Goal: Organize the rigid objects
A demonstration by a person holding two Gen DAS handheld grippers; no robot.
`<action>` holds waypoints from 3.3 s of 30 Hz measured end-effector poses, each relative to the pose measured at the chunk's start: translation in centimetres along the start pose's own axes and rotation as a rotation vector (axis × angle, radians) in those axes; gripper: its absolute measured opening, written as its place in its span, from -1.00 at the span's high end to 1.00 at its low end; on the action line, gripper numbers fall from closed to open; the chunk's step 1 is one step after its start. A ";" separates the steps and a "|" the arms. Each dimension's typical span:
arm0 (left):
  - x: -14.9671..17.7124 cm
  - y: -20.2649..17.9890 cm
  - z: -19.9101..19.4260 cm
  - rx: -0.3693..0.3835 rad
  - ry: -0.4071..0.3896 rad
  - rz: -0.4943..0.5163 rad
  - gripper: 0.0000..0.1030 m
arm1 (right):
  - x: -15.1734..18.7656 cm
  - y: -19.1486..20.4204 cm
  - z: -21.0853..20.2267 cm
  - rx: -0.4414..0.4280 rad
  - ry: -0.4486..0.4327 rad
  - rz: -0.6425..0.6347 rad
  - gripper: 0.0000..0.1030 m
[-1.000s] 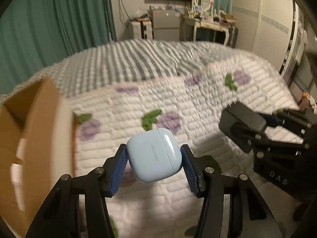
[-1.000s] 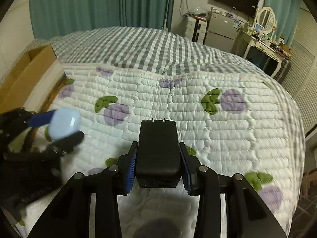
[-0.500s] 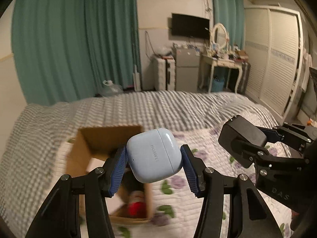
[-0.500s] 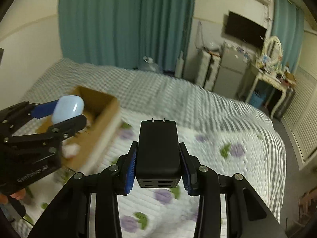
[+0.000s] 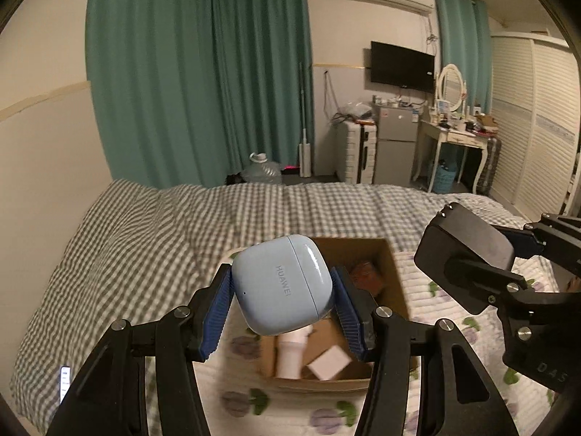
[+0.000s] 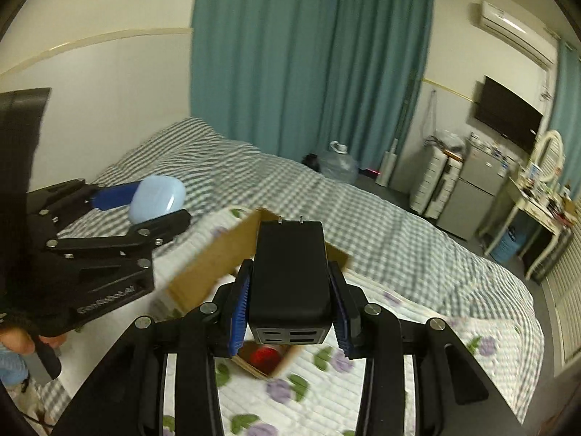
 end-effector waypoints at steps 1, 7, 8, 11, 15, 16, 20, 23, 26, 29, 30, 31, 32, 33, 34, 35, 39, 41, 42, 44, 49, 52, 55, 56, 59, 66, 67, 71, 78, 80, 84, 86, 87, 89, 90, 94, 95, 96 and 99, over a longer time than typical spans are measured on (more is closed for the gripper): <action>0.1 0.4 0.2 -0.004 0.006 0.000 -0.07 | -0.4 0.7 0.5 -0.012 0.002 -0.009 0.26; 1.4 2.2 2.4 -0.007 0.052 0.025 -0.07 | -1.7 3.2 4.3 -0.046 0.024 -0.028 0.26; 1.7 2.3 3.0 -0.004 0.063 0.030 -0.07 | -1.6 3.1 4.8 -0.048 0.029 -0.024 0.26; 2.4 2.0 4.6 0.008 0.091 0.047 -0.07 | -1.5 3.3 7.4 -0.051 0.062 -0.018 0.26; 3.4 1.0 7.0 0.029 0.128 0.069 -0.07 | -0.9 2.6 10.2 -0.049 0.101 -0.006 0.26; 3.7 0.8 7.6 0.036 0.140 0.069 -0.07 | -0.7 2.3 10.9 -0.048 0.112 -0.004 0.26; 4.8 -0.3 9.4 0.058 0.171 0.097 -0.07 | -0.2 0.9 13.8 -0.044 0.148 0.012 0.26; 5.3 -0.7 11.0 0.060 0.196 0.102 -0.07 | 0.7 0.2 15.7 -0.044 0.175 0.022 0.26; 5.9 -0.9 12.3 0.068 0.223 0.097 -0.07 | 1.5 -0.5 17.9 -0.054 0.205 0.029 0.26; 6.6 -1.4 13.4 0.080 0.249 0.105 -0.07 | 2.1 -0.8 19.6 -0.070 0.227 0.025 0.26; 7.0 -1.4 13.7 0.084 0.256 0.106 -0.07 | 2.3 -0.7 20.0 -0.074 0.232 0.025 0.26; 7.2 -1.6 14.0 0.086 0.265 0.107 -0.07 | 2.5 -0.7 20.6 -0.079 0.238 0.022 0.26; 7.3 -1.7 14.3 0.084 0.273 0.108 -0.07 | 2.7 -0.6 21.0 -0.080 0.243 0.019 0.26; 7.5 -1.8 14.5 0.083 0.280 0.112 -0.07 | 2.9 -0.6 21.4 -0.083 0.248 0.016 0.26; 7.6 -1.9 14.7 0.082 0.283 0.114 -0.07 | 3.0 -0.5 21.8 -0.087 0.253 0.013 0.26; 7.7 -1.9 14.9 0.076 0.287 0.113 -0.07 | 3.3 -0.3 22.4 -0.093 0.260 0.012 0.26; 8.0 -1.7 15.7 0.068 0.300 0.107 -0.07 | 4.1 -0.2 23.7 -0.107 0.283 0.018 0.26; 8.0 -1.8 15.8 0.068 0.298 0.109 -0.08 | 4.3 -0.3 23.7 -0.113 0.285 0.025 0.26; 8.0 -1.8 15.9 0.069 0.300 0.106 -0.08 | 4.3 -0.4 23.6 -0.115 0.281 0.026 0.26; 7.9 -1.8 16.2 0.074 0.301 0.105 -0.08 | 4.3 -0.4 23.6 -0.115 0.283 0.023 0.25; 7.8 -1.6 16.2 0.082 0.298 0.097 -0.11 | 4.5 -0.6 23.6 -0.104 0.293 0.035 0.24; 7.9 -1.5 16.0 0.084 0.309 0.081 -0.11 | 3.9 -1.1 22.5 -0.075 0.256 0.043 -0.02; 7.9 -1.4 15.5 0.075 0.313 0.068 -0.11 | 3.3 -1.8 21.0 -0.056 0.241 0.044 -0.06; 7.8 -1.6 15.1 0.069 0.311 0.069 -0.11 | 3.2 -1.9 20.6 -0.049 0.241 0.044 -0.07; 6.8 -2.3 13.2 0.047 0.279 0.082 -0.11 | 2.4 -2.7 18.2 -0.025 0.222 0.047 -0.07; 2.1 -4.4 5.2 0.031 0.097 0.062 -0.25 | 0.0 -5.1 8.5 0.062 0.129 0.049 -0.07; 1.5 -4.8 3.9 0.031 0.072 0.064 -0.26 | -0.3 -5.5 7.0 0.077 0.113 0.054 -0.08; -0.6 -6.1 -0.9 0.042 -0.019 0.072 -0.29 | -1.2 -6.9 1.0 0.139 0.046 0.075 -0.20; -1.9 -7.6 -7.0 0.073 -0.117 0.075 -0.31 | -1.5 -7.8 -8.4 0.223 -0.056 0.092 -0.30; -2.0 -7.8 -8.5 0.082 -0.143 0.067 -0.31 | -1.4 -7.7 -10.4 0.243 -0.077 0.096 -0.37; -1.7 -7.9 -11.1 0.102 -0.191 0.049 -0.35 | -0.4 -7.1 -13.6 0.269 -0.112 0.114 -0.44; -1.5 -7.7 -12.2 0.111 -0.223 0.041 -0.38 | 0.5 -6.7 -15.1 0.280 -0.134 0.136 -0.55; -1.2 -7.7 -12.6 0.115 -0.237 0.036 -0.40 | 0.8 -6.6 -15.7 0.294 -0.142 0.144 -0.63; -0.6 -7.7 -13.7 0.120 -0.265 0.036 -0.42 | 1.6 -6.2 -16.8 0.322 -0.161 0.156 -0.78; -0.2 -7.7 -14.2 0.119 -0.283 0.040 -0.42 | 2.1 -5.9 -17.3 0.328 -0.170 0.163 -0.84; 1.9 -7.0 -15.6 0.108 -0.314 0.006 -0.43 | 3.9 -5.0 -18.1 0.351 -0.188 0.198 -1.00; 2.6 -6.8 -15.8 0.109 -0.332 0.004 -0.43 | 4.5 -4.7 -18.1 0.349 -0.188 0.206 -1.00; 3.3 -6.7 -15.9 0.091 -0.346 0.009 -0.45 | 5.2 -4.5 -18.1 0.346 -0.196 0.221 -1.00; 5.3 -6.4 -15.5 0.062 -0.367 0.032 -0.45 | 7.6 -4.0 -17.6 0.347 -0.194 0.283 -1.00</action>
Point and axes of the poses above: each gripper's, at about its wrist camera, not at the fingertips, and z roughly the way its jaws point, y to its left, x to its underside, the point moved 3 cm from there along z, roughly the way its jaws point, and after that the axes turned 11 degrees about -z, right-handed, at the moved point
